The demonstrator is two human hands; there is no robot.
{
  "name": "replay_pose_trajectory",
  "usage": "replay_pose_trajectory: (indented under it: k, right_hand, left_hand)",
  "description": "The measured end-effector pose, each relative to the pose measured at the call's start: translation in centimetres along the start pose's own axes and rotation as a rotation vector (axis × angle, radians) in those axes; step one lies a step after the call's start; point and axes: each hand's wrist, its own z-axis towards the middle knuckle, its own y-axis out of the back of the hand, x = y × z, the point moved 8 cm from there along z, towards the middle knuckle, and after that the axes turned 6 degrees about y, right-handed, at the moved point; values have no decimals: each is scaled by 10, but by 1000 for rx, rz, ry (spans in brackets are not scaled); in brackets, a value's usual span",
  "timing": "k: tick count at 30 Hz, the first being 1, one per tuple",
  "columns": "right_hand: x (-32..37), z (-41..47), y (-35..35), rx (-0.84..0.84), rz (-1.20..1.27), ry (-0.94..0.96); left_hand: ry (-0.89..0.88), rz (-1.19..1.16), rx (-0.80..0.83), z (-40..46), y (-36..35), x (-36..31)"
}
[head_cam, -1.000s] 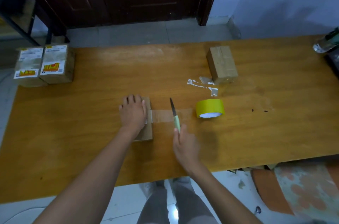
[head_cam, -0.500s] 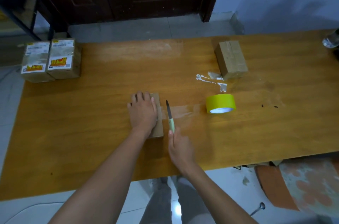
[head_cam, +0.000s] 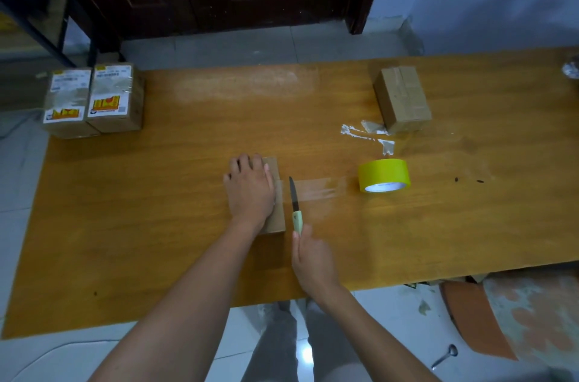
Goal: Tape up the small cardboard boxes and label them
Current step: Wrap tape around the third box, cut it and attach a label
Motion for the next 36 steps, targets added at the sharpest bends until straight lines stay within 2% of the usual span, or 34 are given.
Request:
replay_pose_trajectory:
  k: [14, 18, 21, 26, 33, 36]
  right_hand:
    - [4, 16, 1, 25, -54, 24]
    - [2, -5, -16, 121, 17, 25]
    - [-9, 0, -10, 61, 23, -52]
    - [-23, -32, -10, 92, 20, -137]
    - [-12, -1, 17, -9, 88, -44]
    - [-8, 5, 32, -72, 226, -21]
  left_hand:
    - [-5, -12, 5, 0, 2, -1]
    - [10, -7, 10, 0, 1, 1]
    - [0, 1, 2, 0, 0, 1]
    - [-12, -10, 8, -1, 2, 0]
    - [-19, -27, 26, 0, 4, -1]
    - [-13, -37, 45, 0, 3, 4]
